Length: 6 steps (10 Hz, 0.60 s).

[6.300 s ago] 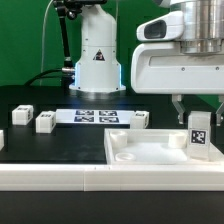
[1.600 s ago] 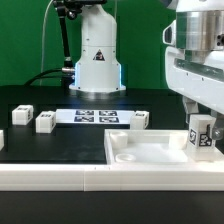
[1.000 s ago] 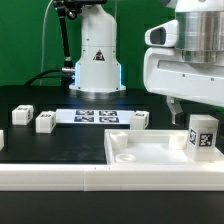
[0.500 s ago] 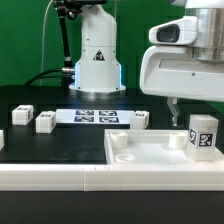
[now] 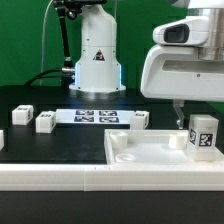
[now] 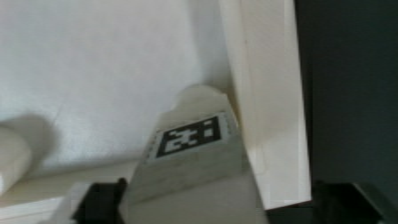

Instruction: Assemble one leg

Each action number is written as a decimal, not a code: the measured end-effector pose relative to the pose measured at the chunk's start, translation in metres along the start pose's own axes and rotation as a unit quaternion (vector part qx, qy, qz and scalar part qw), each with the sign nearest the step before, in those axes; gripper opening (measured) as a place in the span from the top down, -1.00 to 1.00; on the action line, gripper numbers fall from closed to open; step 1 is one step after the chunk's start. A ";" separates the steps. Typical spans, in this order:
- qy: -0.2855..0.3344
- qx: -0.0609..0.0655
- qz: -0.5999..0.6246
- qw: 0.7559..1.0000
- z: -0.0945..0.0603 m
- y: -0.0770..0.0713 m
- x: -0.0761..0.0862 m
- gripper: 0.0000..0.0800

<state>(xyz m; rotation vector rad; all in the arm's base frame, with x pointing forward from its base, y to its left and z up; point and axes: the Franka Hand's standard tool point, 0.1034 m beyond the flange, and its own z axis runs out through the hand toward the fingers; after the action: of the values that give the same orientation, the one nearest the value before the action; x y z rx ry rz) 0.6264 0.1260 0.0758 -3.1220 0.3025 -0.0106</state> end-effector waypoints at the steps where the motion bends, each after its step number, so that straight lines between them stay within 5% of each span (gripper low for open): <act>1: 0.000 0.000 0.000 1.000 0.000 0.000 0.000 0.06; 2: 0.000 -0.002 0.001 1.000 0.000 0.003 0.001 0.27; 6: -0.001 0.000 0.015 1.000 0.001 0.003 0.001 0.27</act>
Offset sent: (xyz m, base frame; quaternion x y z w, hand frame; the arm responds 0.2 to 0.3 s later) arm 0.0000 0.0000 0.0000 0.0000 0.0000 0.0000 1.0000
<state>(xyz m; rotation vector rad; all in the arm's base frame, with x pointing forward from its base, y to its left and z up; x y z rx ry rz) 0.6263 0.1226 0.0752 -3.1173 0.3482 -0.0084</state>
